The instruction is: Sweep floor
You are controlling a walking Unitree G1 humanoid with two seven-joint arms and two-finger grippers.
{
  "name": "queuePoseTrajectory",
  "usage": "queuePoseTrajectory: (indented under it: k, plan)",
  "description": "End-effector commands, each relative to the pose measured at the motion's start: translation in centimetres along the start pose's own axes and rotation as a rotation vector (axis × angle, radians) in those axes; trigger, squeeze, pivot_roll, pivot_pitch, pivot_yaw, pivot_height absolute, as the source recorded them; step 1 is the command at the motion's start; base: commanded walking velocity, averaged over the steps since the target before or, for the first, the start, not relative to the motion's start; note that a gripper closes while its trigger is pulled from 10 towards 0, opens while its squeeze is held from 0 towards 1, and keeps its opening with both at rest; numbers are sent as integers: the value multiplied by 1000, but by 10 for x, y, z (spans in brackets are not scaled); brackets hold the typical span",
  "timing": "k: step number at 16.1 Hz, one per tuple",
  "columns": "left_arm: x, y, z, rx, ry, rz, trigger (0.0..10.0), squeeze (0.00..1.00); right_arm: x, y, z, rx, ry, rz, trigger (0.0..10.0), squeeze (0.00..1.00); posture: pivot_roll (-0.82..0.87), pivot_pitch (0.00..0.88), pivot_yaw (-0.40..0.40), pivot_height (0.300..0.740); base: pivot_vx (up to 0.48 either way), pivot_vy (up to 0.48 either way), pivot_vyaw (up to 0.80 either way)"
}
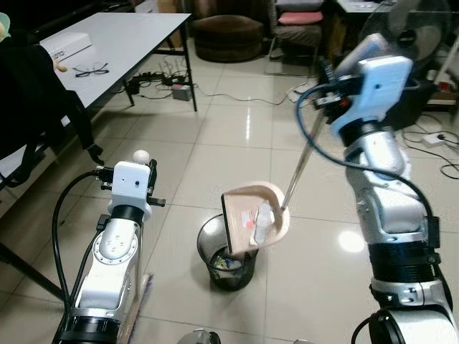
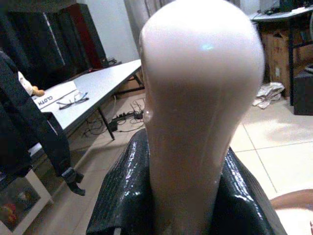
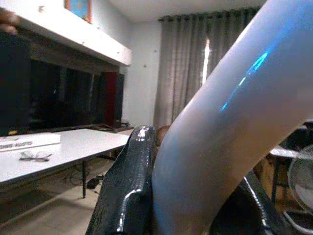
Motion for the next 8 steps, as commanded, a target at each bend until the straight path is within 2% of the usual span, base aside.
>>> queuePoseTrajectory:
  k: [1, 2, 4, 6, 7, 8]
  plan:
    - [0, 0, 3, -10, -18, -9, 10000, 0, 11, 0, 24, -103, 14, 34, 10000, 0, -50, 42, 80, 740, 0, 0, 0]
    - [0, 0, 4, -10, -18, -10, 10000, 0, 15, 1, 24, -110, 15, 43, 10000, 0, -50, 42, 80, 740, 0, 0, 0]
    - [-2, -1, 4, -12, -16, -15, 10000, 0, 43, 7, 31, -168, 22, 121, 10000, 0, -48, 42, 80, 740, 0, 0, 0]
    - [-2, -1, 4, -12, -17, -17, 10000, 0, 58, 11, 35, -205, 47, 175, 10000, 0, -48, 42, 81, 740, 0, 0, 0]
    - [-3, -1, 4, -11, -16, -19, 10000, 0, 77, 17, 37, -230, 98, 254, 10000, 0, -47, 44, 81, 740, 0, 0, 0]
    - [-4, -1, 4, -11, -15, -20, 10000, 0, 87, 21, 35, -238, 143, 296, 10000, 0, -46, 44, 81, 740, 0, 0, 0]
Point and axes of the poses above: a point about 5 cm out from each wrist's last joint towards the gripper, its own y axis pointing back from the gripper into the wrist, its own z axis along the axis of the wrist's last joint, x = y × z, the point moved 6 cm from there along -y, pointing out of the wrist towards the gripper, and after that the axes turned 6 degrees about y, right-handed, at the moved point
